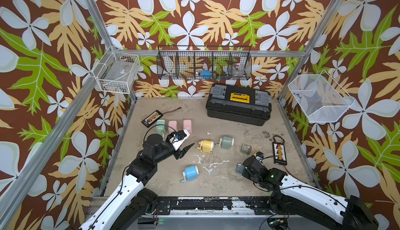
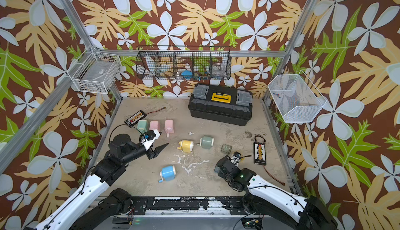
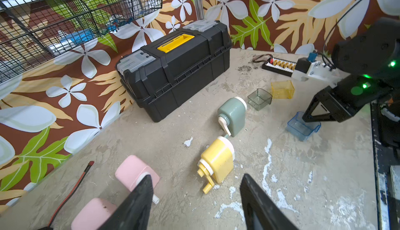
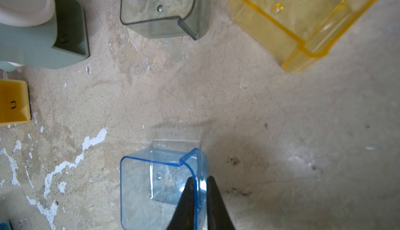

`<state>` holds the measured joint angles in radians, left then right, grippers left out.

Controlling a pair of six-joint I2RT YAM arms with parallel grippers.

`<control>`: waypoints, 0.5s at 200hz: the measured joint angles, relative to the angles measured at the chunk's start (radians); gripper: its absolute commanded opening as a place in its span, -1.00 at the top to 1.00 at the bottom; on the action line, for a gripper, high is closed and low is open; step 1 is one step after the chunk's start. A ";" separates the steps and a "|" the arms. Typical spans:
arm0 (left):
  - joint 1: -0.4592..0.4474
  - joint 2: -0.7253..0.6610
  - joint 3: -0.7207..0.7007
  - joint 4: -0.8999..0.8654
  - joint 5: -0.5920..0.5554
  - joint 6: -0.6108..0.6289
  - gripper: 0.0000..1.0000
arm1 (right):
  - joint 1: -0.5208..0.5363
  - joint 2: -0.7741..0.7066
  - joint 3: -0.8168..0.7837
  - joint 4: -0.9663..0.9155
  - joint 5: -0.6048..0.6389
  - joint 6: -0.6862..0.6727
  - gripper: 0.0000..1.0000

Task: Put the tray back into the pencil sharpener
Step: Move the container to the center of the board.

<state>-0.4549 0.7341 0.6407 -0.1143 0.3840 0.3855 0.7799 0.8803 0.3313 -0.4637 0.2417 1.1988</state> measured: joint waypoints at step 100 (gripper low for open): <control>-0.021 0.021 0.073 -0.252 0.035 0.050 -0.46 | 0.074 0.135 0.109 -0.015 -0.025 -0.204 1.00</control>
<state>-0.4755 0.7555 0.7139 -0.3660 0.4187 0.4358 0.8539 1.0149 0.4408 -0.4786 0.2165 0.9947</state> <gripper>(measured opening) 0.724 0.052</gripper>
